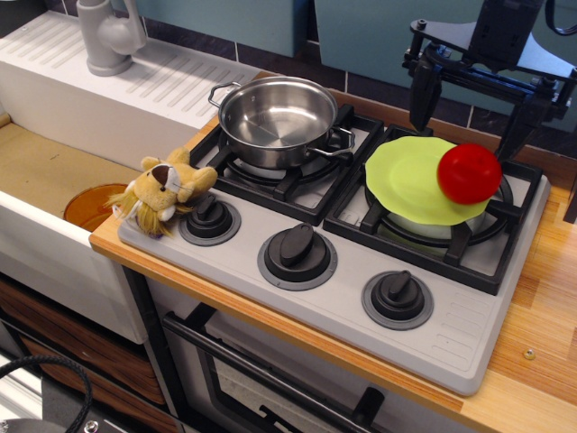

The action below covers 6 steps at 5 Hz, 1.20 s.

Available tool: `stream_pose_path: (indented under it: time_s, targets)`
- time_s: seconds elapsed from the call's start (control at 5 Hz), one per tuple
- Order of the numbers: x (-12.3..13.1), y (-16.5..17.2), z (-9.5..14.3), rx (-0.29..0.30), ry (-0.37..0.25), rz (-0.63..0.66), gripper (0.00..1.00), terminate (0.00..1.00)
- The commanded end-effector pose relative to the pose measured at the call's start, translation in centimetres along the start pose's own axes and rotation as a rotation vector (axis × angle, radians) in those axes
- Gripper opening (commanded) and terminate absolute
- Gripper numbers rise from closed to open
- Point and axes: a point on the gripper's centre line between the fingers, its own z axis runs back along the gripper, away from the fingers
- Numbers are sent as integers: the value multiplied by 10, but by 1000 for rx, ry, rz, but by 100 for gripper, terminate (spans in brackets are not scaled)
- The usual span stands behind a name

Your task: Put apple on plate and stuffedlion in pot or pan on stove

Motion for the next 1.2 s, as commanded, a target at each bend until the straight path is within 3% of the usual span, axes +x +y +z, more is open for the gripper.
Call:
stream_pose_path:
  time_s: [0.0, 0.2, 0.4, 0.8, 1.0]
  targets:
    - [11, 93, 44, 125, -194, 193, 100, 0]
    - [9, 135, 33, 157, -232, 197, 100, 0]
    - [1, 159, 15, 161, -230, 178, 100, 0]
    - [-20, 196, -16, 104, -187, 163, 100, 0]
    - [-27, 201, -30, 93, -198, 172, 100, 0]
